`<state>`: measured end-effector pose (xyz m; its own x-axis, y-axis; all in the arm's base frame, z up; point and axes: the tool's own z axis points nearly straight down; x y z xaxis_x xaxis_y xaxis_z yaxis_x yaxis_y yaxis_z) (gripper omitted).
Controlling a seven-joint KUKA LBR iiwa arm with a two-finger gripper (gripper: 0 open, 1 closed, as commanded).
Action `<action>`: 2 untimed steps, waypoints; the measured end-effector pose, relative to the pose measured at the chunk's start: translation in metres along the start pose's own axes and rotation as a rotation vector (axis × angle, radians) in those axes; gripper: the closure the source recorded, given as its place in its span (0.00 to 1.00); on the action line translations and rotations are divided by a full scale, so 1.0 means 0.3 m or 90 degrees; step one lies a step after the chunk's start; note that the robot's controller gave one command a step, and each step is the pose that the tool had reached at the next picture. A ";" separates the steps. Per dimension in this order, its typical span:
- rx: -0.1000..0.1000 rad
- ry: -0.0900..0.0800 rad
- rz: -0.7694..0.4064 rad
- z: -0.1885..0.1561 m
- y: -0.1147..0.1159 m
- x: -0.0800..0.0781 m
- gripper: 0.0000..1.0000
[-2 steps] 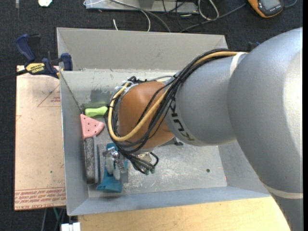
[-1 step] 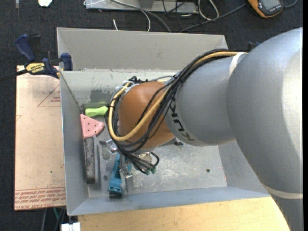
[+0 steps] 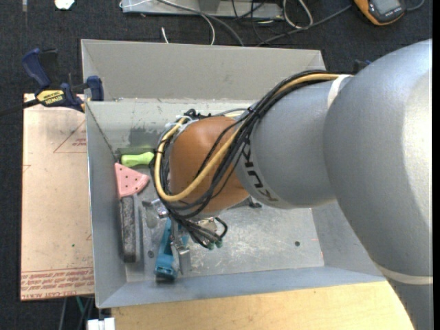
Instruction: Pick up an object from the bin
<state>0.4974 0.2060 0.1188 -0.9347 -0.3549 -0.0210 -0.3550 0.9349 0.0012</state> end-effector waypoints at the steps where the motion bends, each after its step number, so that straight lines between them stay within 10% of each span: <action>1: 0.002 -0.006 -0.074 0.012 0.015 0.007 0.00; 2: 0.002 -0.006 -0.100 0.044 0.023 0.016 0.00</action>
Offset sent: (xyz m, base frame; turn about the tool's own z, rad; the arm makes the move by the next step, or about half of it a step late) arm -0.0118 0.0062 -0.0185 -0.1503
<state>0.4909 0.2108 0.1053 -0.8675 -0.4965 -0.0303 -0.4965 0.8680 -0.0067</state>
